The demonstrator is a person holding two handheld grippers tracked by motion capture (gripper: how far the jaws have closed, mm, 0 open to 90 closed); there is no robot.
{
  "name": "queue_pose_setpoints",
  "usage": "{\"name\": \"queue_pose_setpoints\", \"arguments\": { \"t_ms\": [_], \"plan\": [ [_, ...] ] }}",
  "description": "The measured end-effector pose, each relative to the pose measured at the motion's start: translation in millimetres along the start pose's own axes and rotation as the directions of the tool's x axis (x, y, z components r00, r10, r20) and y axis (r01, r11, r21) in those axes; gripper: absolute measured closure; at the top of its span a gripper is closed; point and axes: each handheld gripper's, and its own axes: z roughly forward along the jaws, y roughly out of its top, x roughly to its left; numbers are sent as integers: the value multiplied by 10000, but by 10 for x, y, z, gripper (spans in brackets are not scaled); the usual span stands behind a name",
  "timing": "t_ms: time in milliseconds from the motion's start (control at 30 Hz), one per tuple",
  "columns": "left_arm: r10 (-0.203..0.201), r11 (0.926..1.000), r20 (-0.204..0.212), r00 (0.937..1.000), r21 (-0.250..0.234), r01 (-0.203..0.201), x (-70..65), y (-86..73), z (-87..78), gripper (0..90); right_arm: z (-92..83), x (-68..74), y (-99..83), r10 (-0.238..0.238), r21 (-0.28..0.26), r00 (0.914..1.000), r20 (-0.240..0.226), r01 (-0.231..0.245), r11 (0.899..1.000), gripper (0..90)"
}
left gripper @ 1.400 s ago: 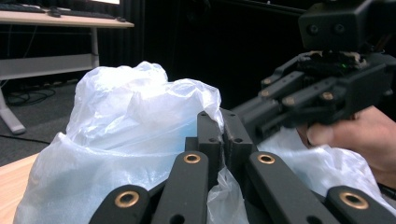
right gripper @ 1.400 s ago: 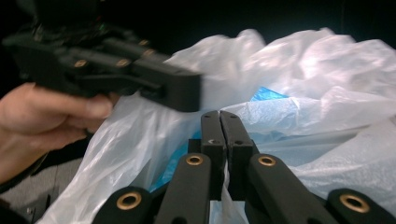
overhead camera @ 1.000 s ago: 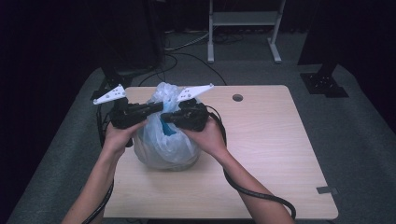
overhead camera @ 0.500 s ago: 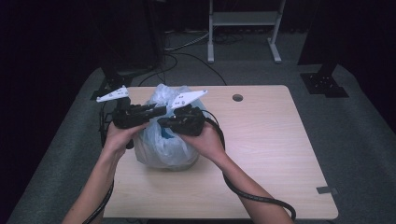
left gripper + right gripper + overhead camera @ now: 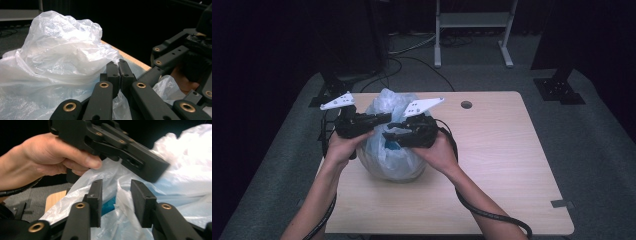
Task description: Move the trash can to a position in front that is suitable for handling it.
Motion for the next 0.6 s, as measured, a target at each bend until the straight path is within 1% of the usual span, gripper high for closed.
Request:
{"name": "queue_pose_setpoints", "arguments": {
  "t_ms": [33, 67, 100, 167, 267, 333, 400, 600],
  "plan": [
    [-5, 10000, 26, 10000, -84, 6, -4, 14, -8, 898, -23, -16, -2, 106, -126, 9999, -15, -106, 9999, 551],
    [2, 9999, 38, 10000, -142, -2, -7, 30, -18, 898, -46, -32, 0, 213, -222, 9998, 64, -212, 9995, 484],
    [-5, 9998, 53, 10000, -222, 6, -12, 45, -29, 898, -65, -48, 2, 322, -300, 9992, 240, -314, 9991, 430],
    [7, 9994, 104, 9999, -358, -3, -23, 81, -50, 898, -96, -87, 3, 510, -454, 9982, 318, -496, 9977, 371],
    [116, 9987, 160, 9998, -488, -108, -52, 132, -71, 898, -110, -144, 5, 935, -455, 9954, 218, -924, 9947, 285],
    [170, 9983, 218, 9996, -564, -157, -78, 160, -73, 898, -98, -172, 9, 1142, -383, 9934, 46, -1139, 9928, 263],
    [233, 9979, 273, 9994, -605, -216, -106, 180, -65, 898, -79, -180, 16, 1193, -310, 9929, 1, -1192, 9924, 247],
    [466, 9978, 492, 9977, -486, -442, -179, 202, -9, 897, 6, -178, 53, 1263, -59, 9916, -272, -1265, 9919, 225]
  ]
}}
